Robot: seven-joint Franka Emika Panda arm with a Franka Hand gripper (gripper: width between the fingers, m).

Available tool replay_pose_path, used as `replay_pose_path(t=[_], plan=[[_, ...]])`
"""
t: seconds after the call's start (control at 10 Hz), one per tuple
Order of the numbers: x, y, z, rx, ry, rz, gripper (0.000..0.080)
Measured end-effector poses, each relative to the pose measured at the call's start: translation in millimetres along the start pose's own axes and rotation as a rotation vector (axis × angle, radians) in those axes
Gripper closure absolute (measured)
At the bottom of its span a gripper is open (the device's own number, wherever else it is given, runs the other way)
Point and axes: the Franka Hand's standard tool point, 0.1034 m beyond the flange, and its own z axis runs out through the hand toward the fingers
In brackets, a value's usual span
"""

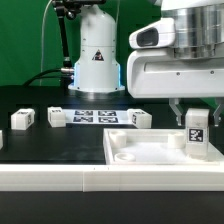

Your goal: Assemble one leg

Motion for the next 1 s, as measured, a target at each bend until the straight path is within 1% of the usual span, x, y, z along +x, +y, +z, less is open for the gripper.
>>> replay_pose_path(t=[0.1, 0.2, 0.4, 0.5, 0.7, 0.8, 0.9, 1.0], plan=[[-2.4, -2.1, 1.4, 0.003, 0.011, 0.128, 0.0509], [-7.6, -5.7, 4.1, -0.002, 0.014, 0.276, 0.0509], [-13.0, -11.4, 6.9, -0.009, 0.014, 0.418, 0.0508], [-12.3, -11.9, 7.1, 0.003, 0.003, 0.506, 0.0508], [-13.1, -13.5, 7.1, 0.013, -0.007, 0.587, 0.0502], [-13.0, -13.3, 7.2, 0.013, -0.006, 0.515, 0.0502], [-12.6, -12.3, 7.1, 0.011, -0.008, 0.465, 0.0276], [-13.1, -12.6, 7.2, 0.011, -0.008, 0.416, 0.0191]])
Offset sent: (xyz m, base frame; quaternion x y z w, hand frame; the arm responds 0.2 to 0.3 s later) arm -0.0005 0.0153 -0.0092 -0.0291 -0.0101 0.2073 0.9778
